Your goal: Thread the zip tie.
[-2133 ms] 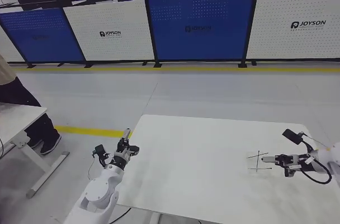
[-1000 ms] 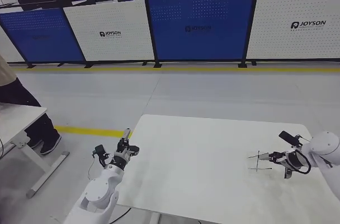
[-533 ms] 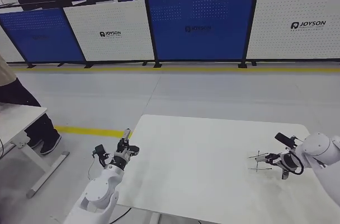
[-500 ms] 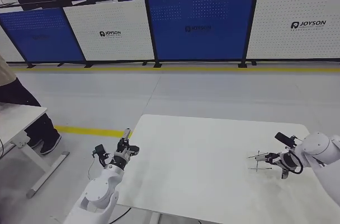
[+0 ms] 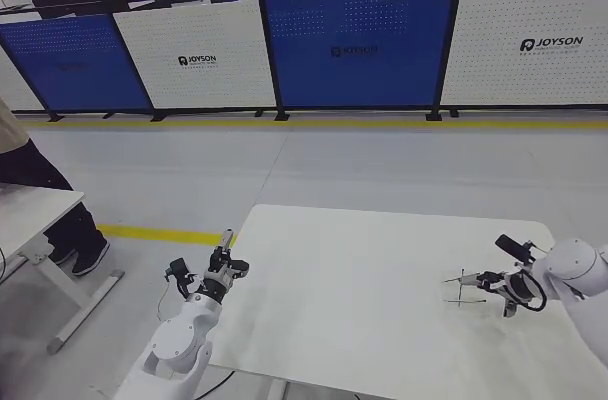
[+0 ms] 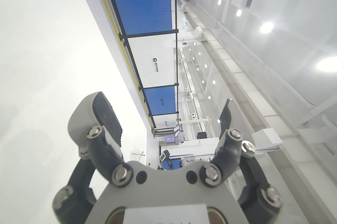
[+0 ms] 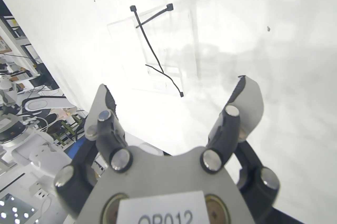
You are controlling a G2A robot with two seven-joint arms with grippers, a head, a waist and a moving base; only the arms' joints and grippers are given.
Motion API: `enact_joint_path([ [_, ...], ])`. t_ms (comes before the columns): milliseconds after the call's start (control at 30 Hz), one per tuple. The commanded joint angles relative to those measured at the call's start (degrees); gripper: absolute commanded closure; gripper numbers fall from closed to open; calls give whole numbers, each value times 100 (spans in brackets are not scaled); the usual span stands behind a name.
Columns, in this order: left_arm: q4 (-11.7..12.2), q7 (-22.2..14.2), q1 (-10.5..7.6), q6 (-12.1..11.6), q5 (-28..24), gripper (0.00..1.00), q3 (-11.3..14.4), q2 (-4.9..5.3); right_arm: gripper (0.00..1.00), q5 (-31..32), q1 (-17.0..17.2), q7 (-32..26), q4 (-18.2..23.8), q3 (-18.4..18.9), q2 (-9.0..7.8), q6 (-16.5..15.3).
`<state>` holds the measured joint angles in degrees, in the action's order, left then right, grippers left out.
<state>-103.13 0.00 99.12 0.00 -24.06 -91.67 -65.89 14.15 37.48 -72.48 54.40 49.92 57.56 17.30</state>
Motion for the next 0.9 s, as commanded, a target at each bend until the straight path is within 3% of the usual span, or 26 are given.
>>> enact_joint_path([
  [0, 0, 0, 0, 0, 0, 0, 0, 0, 36, 50, 41, -20, 86, 67, -38, 37],
  [67, 0, 0, 0, 0, 0, 0, 0, 0, 37, 133, 88, -36, 198, 123, -76, 117],
  [133, 0, 0, 0, 0, 0, 0, 0, 0, 50, 218, 110, -76, 286, 147, -99, 205],
  [167, 0, 0, 0, 0, 0, 0, 0, 0, 52, 250, 116, -96, 311, 145, -104, 218],
  [867, 0, 0, 0, 0, 0, 0, 0, 0, 64, 637, -22, -294, 29, -98, 58, 218],
])
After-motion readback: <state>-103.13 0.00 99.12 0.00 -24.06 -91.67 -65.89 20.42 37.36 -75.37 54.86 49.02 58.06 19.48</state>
